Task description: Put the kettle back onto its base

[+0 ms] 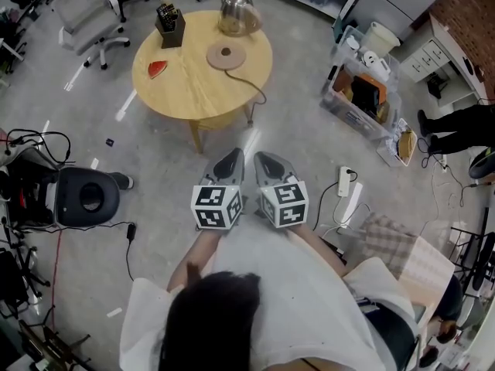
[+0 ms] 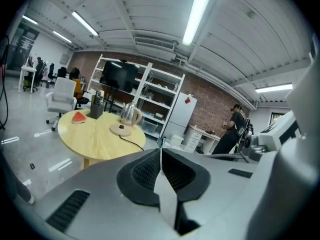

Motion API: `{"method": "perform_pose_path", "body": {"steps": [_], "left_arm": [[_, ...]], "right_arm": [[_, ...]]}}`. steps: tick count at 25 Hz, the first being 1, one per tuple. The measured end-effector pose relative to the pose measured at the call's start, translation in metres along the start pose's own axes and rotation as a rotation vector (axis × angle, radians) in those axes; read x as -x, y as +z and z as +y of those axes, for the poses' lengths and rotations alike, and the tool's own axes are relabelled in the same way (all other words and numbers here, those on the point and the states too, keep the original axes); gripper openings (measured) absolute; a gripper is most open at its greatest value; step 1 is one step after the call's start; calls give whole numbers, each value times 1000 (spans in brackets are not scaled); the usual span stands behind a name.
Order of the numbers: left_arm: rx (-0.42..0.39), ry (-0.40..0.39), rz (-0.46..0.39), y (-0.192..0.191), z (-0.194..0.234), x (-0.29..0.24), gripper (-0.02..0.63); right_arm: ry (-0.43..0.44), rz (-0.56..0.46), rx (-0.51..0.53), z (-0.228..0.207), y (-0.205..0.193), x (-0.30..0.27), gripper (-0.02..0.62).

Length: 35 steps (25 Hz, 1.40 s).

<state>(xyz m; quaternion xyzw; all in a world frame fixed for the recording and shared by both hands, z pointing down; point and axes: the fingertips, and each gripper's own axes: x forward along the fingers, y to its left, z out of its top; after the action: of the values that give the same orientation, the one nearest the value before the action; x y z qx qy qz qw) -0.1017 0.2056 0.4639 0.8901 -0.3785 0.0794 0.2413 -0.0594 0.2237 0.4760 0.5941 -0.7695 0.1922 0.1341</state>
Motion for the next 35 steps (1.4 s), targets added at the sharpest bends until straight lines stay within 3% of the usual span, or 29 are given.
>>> {"method": "perform_pose_path", "body": {"steps": [17, 35], "left_arm": [[22, -3, 10, 2, 12, -1, 35], [21, 40, 4, 8, 18, -23, 35]], "right_arm": [[39, -18, -51, 8, 3, -9, 28], [65, -28, -81, -16, 7, -26, 28]]}}
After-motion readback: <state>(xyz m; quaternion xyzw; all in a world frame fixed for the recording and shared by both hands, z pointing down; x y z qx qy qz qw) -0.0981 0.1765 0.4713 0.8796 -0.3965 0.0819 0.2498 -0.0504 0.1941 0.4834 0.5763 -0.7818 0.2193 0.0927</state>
